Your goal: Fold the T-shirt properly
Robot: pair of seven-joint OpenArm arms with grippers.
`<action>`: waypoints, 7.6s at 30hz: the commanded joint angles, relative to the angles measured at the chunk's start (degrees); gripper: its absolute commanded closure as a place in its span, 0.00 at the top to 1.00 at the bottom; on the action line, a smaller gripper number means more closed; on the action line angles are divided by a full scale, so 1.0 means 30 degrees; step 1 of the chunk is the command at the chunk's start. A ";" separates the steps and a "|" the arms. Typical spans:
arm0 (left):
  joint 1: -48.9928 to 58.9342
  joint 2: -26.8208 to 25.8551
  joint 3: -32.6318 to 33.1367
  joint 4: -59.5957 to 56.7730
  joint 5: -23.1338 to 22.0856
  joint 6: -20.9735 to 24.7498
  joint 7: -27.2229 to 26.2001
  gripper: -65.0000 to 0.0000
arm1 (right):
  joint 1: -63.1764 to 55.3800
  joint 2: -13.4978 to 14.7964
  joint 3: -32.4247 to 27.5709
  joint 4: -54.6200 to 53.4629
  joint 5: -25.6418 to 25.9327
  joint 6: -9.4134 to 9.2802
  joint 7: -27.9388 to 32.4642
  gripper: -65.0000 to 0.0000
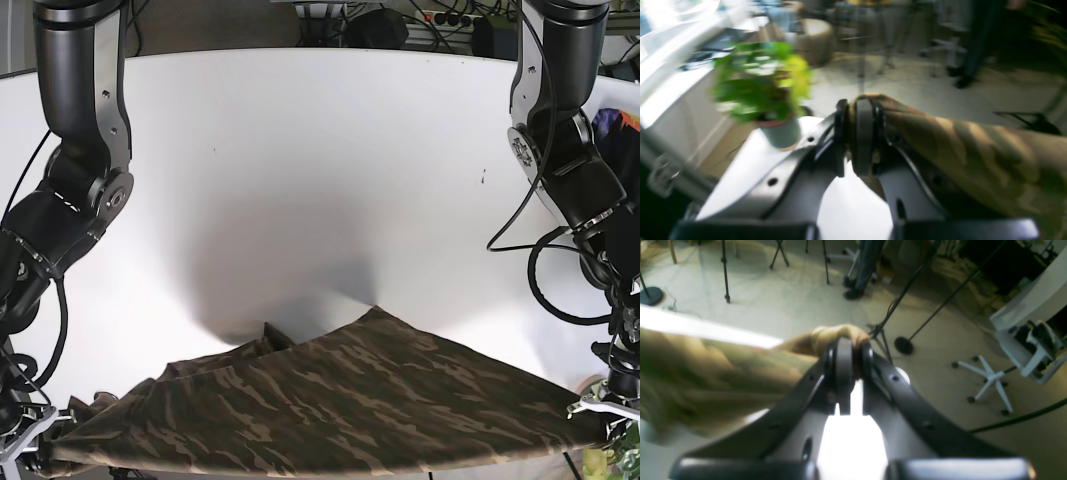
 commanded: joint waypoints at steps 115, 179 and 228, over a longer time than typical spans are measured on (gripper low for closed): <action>1.6938 -0.0388 -0.3106 0.3684 -0.0033 -0.3633 -0.0728 0.04 | -1.1225 -0.0940 0.2689 -0.1958 0.5214 -0.0032 0.1167 0.73; 1.7436 -0.0271 -0.3194 0.5208 -0.0033 -0.3633 -0.0640 0.04 | -0.5686 -0.0383 -0.9032 -1.9774 0.4569 -0.3153 1.7607 0.67; 0.7590 0.0169 0.0704 0.1897 -0.0004 -0.3575 0.1030 0.04 | -0.7240 0.1287 -0.2966 -0.4653 0.4540 -0.3329 0.6589 0.03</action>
